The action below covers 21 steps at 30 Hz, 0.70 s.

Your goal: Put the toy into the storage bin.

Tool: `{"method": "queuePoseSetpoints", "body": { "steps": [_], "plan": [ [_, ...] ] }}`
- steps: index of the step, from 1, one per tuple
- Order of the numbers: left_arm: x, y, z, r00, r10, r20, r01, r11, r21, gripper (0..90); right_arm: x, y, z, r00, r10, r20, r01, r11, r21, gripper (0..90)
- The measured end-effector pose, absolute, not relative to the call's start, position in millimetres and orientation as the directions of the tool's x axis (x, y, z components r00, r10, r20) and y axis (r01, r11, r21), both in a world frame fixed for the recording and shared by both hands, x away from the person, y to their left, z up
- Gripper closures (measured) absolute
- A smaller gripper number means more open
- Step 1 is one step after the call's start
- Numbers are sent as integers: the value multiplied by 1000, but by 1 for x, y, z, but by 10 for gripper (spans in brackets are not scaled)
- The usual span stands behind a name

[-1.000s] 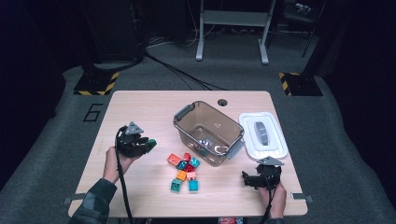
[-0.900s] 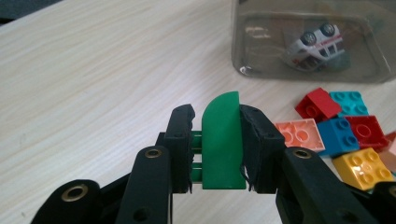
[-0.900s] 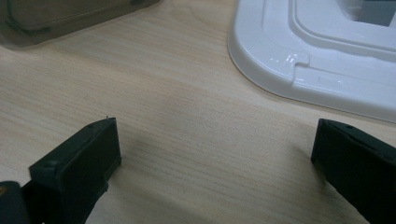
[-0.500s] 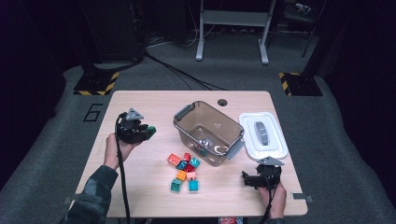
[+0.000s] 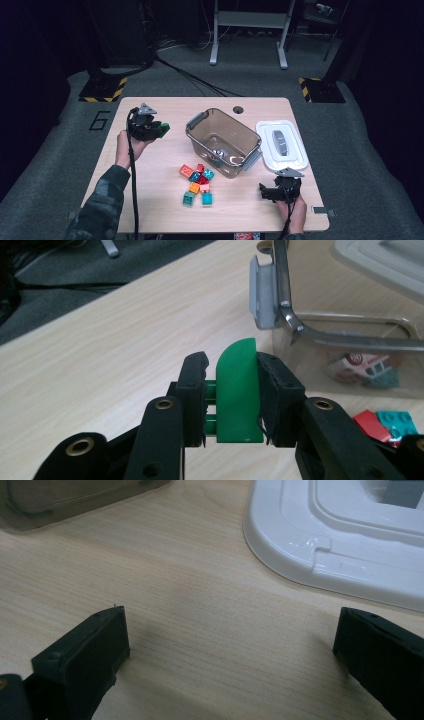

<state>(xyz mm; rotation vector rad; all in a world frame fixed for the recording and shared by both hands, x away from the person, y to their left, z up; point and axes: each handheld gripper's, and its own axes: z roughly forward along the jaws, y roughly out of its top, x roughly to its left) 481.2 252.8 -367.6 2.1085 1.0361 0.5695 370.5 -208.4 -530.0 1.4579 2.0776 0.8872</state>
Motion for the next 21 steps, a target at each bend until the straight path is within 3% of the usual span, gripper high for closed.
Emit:
{"method": "queuePoseSetpoints", "body": {
  "steps": [21],
  "plan": [
    [502, 212, -346, 636, 765, 100, 436, -464, 771, 664, 371, -208, -530, -341, 940, 1, 650, 236, 722, 8]
  ]
}}
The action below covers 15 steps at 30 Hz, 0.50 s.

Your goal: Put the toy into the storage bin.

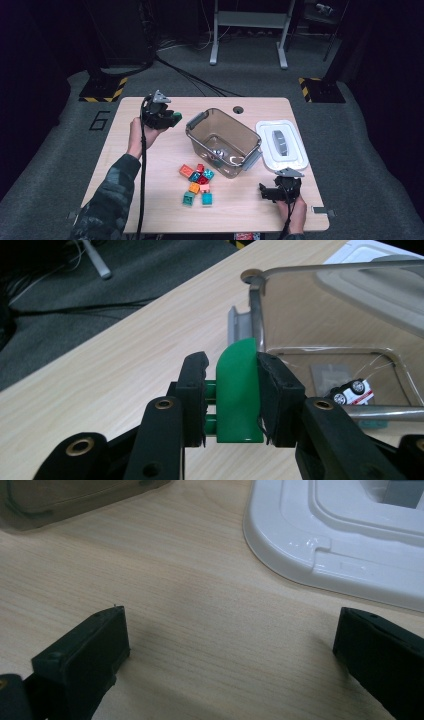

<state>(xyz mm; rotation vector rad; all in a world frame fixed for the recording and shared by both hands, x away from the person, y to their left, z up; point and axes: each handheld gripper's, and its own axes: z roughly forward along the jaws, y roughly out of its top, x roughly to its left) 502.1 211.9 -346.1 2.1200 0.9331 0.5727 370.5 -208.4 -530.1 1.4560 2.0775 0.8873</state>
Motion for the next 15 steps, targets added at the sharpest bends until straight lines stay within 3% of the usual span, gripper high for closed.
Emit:
{"method": "queuePoseSetpoints", "body": {
  "steps": [15],
  "plan": [
    [508, 172, -352, 702, 704, 107, 399, -514, 760, 663, 370, -208, -530, -338, 941, 2, 652, 232, 722, 8]
  ]
}}
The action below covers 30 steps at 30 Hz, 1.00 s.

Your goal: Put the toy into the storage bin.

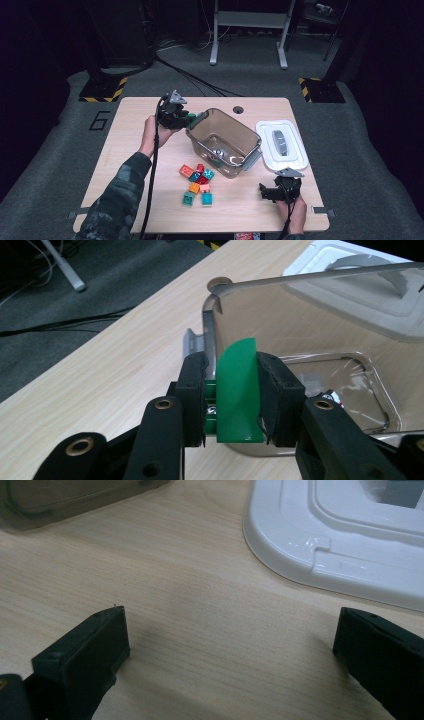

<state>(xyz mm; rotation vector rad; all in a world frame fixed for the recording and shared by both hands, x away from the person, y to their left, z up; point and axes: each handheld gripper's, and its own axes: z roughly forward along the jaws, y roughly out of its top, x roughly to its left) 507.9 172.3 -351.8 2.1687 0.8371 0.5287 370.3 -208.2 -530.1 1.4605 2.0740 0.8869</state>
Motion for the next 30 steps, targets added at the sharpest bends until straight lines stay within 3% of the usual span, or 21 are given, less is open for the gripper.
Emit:
{"method": "queuePoseSetpoints", "body": {
  "steps": [12, 25, 30],
  "plan": [
    [508, 147, -374, 740, 665, 105, 408, -567, 715, 660, 370, -208, -530, -337, 942, 2, 651, 232, 723, 8],
    [507, 147, -385, 747, 658, 92, 431, -585, 688, 652, 370, -208, -530, -337, 942, -2, 650, 234, 723, 8],
    [502, 150, -381, 727, 682, 79, 444, -555, 703, 470, 370, -208, -530, -339, 941, 3, 651, 233, 722, 8]
  ]
}}
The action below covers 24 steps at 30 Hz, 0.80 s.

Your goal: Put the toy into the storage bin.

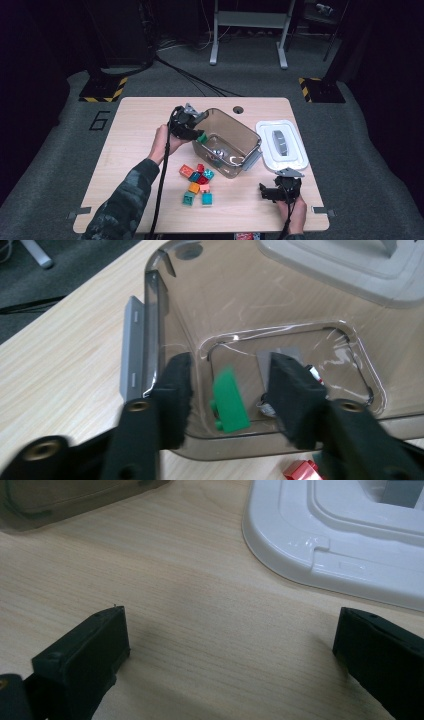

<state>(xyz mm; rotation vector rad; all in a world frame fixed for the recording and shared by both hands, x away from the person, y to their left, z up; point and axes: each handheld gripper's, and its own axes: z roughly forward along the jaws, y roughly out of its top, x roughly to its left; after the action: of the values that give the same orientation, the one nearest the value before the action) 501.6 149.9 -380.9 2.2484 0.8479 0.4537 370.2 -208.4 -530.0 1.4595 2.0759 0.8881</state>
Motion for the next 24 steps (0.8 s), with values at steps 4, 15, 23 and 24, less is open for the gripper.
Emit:
{"method": "queuePoseSetpoints", "body": {
  "steps": [4, 15, 23, 24],
  "plan": [
    [494, 158, -375, 718, 691, 82, 433, -536, 725, 306, 370, -208, -530, -339, 941, 2, 651, 233, 722, 9],
    [460, 188, -371, 678, 728, 102, 421, -498, 758, 143, 370, -208, -530, -338, 941, 3, 652, 232, 722, 9],
    [446, 208, -390, 649, 756, 83, 455, -474, 754, 99, 370, -209, -530, -338, 941, 1, 651, 233, 723, 9],
    [445, 210, -392, 647, 757, 89, 458, -479, 748, 89, 370, -209, -530, -338, 941, 2, 651, 233, 722, 9]
  ]
}}
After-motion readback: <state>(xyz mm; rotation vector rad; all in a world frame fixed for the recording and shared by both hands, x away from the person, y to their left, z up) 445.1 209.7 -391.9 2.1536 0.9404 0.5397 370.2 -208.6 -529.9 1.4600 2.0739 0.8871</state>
